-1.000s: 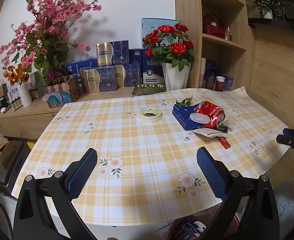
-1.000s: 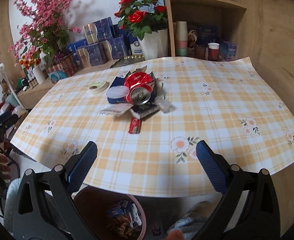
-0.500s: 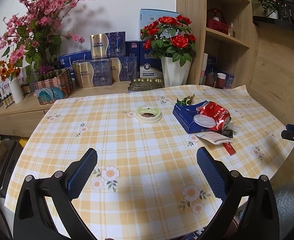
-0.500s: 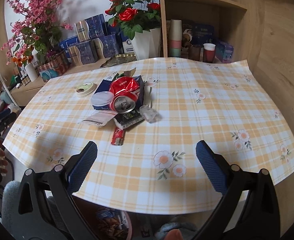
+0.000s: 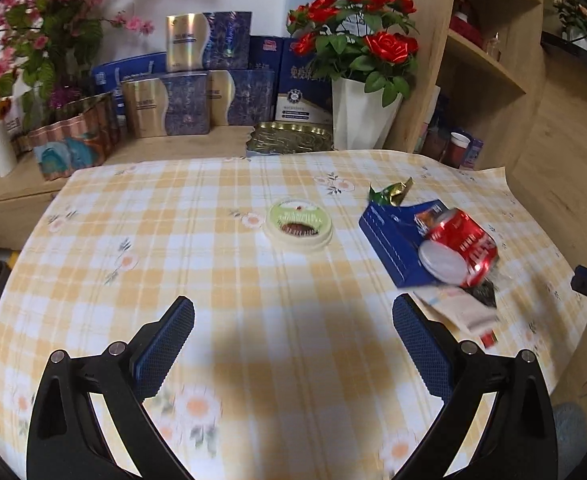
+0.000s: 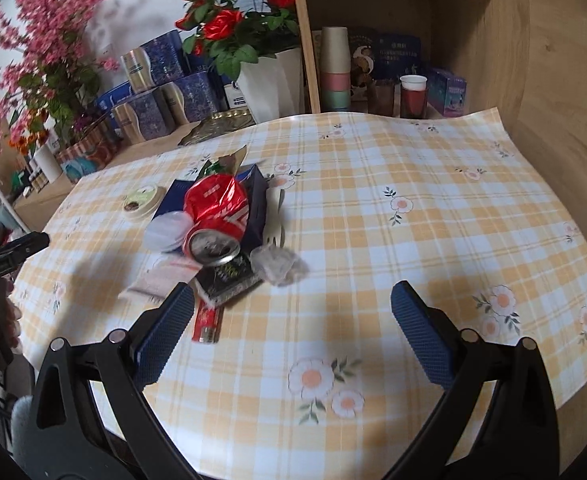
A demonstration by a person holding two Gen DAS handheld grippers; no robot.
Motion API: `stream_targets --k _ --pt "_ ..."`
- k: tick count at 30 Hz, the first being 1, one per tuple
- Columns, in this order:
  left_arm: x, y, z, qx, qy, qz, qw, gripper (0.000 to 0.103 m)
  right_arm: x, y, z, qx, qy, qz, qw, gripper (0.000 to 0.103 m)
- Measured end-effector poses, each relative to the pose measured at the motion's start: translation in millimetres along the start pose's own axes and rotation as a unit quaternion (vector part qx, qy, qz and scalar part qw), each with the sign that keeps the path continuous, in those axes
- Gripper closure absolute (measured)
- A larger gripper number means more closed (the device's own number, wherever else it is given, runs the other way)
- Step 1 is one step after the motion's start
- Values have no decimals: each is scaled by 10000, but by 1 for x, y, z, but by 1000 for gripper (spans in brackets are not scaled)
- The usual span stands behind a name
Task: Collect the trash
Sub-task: 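Grasp the green YEAH YOGURT cup with the left tool, then grasp the crushed red Coca-Cola can with the right tool while left tool lifts the cup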
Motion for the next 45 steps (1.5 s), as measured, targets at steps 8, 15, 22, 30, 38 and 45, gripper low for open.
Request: stream_targets --k 8,15,22,30,38,45 --pt "94 -40 -23 305 70 548 9980 6 24 -8 -10 213 -194 49 9996 6" --pt "160 -54 -33 471 -501 788 9945 6 39 -3 -20 284 -207 154 9993 6" --pt "189 -64 -25 204 -752 930 9926 6 54 -12 -23 356 -455 239 9980 16" --pt "189 -60 -14 -152 -605 1153 9914 21 81 -44 -3 223 -966 409 9942 29" --pt "137 -49 -13 -290 13 900 9955 21 140 -84 15 680 -1275 1044 9840 44" --pt "81 -35 -28 71 361 583 9976 21 161 -88 30 570 -1106 1299 9837 65"
Point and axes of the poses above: each gripper's, at about its wrist camera, not at the fingertips, and x roughly the way its jaws point, z to its left, y to its underside, the point moved 1 cm from there along x, roughly the way its jaws point, and after that the axes turned 9 degrees about -x, right-handed, at the moved point
